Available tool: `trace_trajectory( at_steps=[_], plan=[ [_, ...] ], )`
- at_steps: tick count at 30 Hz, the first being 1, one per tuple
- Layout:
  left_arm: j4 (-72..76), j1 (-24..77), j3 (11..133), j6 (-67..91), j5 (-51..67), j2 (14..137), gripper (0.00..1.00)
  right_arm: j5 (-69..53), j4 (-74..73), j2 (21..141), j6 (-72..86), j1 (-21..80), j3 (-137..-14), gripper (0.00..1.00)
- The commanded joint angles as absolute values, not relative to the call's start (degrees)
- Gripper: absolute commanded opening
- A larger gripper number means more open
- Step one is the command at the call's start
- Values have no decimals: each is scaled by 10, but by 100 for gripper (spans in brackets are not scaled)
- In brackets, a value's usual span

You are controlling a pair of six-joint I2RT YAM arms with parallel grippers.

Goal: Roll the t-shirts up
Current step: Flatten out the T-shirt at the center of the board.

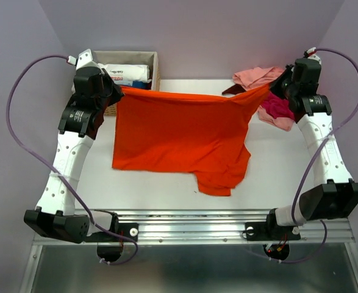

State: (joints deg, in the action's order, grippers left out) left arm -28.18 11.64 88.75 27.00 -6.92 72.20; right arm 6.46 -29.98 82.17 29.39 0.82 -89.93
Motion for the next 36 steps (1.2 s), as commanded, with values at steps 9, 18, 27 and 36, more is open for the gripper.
trace_trajectory(
  at_steps=[9, 18, 27, 36],
  plan=[
    [-274, 91, 1206, 235, -25, 773, 0, 59, -251, 672, 281, 8, -1026, 1],
    [-234, 91, 1277, 245, -3, 737, 0, 49, -314, 540, 255, 8, -1024, 1],
    [-200, 91, 1281, 240, -3, 656, 0, 47, -345, 435, 227, 8, -1089, 1],
    [-201, 91, 1287, 238, 3, 656, 0, 109, -369, 389, 243, 8, -1096, 1]
  ],
)
